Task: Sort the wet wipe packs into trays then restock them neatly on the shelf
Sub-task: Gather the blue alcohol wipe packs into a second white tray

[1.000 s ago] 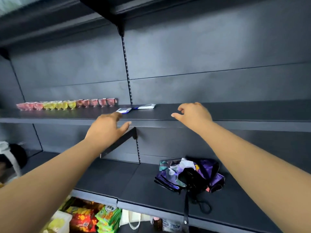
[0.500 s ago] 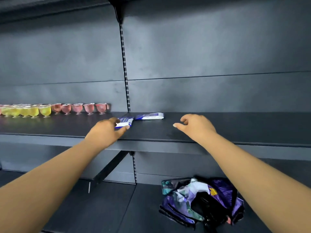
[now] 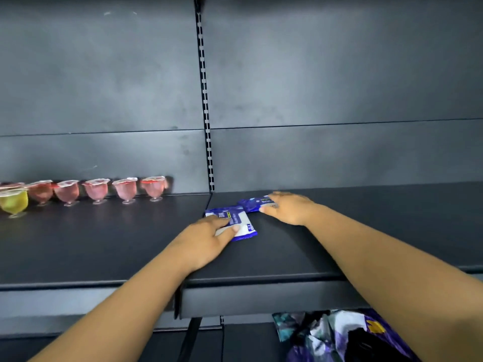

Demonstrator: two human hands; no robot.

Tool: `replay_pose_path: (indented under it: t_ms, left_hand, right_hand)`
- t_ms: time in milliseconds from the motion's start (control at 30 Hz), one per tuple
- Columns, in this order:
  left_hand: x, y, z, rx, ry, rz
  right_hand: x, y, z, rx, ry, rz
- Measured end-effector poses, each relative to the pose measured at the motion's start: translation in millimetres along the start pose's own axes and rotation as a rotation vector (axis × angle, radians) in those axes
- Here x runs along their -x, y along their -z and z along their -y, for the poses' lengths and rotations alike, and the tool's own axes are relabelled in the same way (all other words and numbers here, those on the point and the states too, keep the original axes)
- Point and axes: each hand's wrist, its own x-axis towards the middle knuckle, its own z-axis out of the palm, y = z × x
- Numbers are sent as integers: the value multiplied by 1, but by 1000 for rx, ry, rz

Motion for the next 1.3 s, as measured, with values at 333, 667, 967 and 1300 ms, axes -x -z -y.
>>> replay_pose_path:
  t_ms: [333,667,967,1300]
  left_hand:
    - [-10,-3,2,-115,292,-13]
    - [-8,17,-3,507,352,68]
    - [93,-6,-70,1133,179,-543]
    - [287,-171,-188,1371,457,-292]
  right_hand:
    - [30,16,-20,-174,-205,-74]
    - [75,32,-28,-235,-301,120]
    - [194,23,-71,-1331,-120,-248]
    - [376,-90,-150,-1692,-246,-46]
